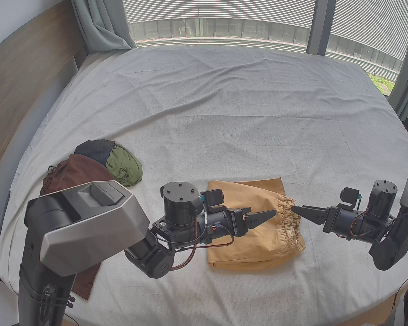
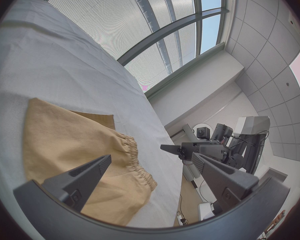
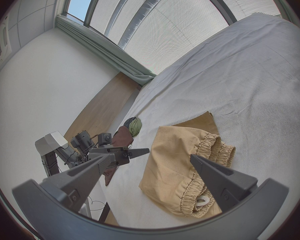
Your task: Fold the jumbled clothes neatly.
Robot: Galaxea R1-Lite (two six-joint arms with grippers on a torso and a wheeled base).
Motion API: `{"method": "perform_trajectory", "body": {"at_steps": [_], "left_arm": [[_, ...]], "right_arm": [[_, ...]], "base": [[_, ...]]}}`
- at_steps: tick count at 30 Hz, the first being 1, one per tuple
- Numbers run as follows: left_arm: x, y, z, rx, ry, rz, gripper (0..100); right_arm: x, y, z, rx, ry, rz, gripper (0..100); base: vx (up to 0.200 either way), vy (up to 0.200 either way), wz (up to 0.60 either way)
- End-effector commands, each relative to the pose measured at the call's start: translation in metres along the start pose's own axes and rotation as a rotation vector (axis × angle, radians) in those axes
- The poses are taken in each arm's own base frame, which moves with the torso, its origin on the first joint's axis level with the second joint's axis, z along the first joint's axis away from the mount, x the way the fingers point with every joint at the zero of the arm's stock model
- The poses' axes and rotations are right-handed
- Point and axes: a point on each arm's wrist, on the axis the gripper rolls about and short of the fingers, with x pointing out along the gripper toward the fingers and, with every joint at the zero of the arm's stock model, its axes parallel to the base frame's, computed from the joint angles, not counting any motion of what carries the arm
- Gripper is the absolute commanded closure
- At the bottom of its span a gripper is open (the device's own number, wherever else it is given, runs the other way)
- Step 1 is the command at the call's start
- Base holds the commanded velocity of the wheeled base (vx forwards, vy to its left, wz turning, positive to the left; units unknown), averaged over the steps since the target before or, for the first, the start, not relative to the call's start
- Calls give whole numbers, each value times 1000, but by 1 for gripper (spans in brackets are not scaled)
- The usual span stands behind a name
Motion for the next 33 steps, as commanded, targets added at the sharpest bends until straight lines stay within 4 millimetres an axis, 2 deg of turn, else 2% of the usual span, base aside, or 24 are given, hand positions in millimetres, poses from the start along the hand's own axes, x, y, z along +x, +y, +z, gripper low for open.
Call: {"method": "perform_trajectory", "body": {"at_steps": [1, 11, 12, 16, 17, 18, 20, 25, 33], "left_arm": [[-12, 3, 8, 2, -26, 24, 0], [-63, 10, 23, -3, -59, 129, 0], [-71, 9, 21, -4, -51, 141, 0], [-84, 12, 22, 24, -74, 157, 0], [-96, 15, 26, 51, -100, 174, 0], [-100, 16, 27, 55, -105, 180, 0], [-116, 15, 25, 50, -102, 201, 0], [-132, 14, 17, 64, -128, 202, 0], [-161, 22, 9, 131, -80, 259, 0]], "right_arm": [[7, -1, -9, 13, 38, 9, 0], [18, 2, -24, 29, 100, 33, 0], [21, 4, -31, 36, 126, 40, 0], [25, 1, -41, 41, 163, 38, 0], [27, -3, -46, 29, 178, 32, 0], [28, -4, -47, 26, 183, 29, 0], [29, -9, -53, 25, 201, 20, 0], [32, -17, -62, 44, 228, 2, 0], [30, -28, -72, 17, 259, -29, 0]], "base": [[0, 0, 0], [0, 0, 0], [0, 0, 0], [0, 0, 0], [0, 0, 0], [0, 0, 0], [0, 0, 0], [0, 0, 0], [0, 0, 0]]}}
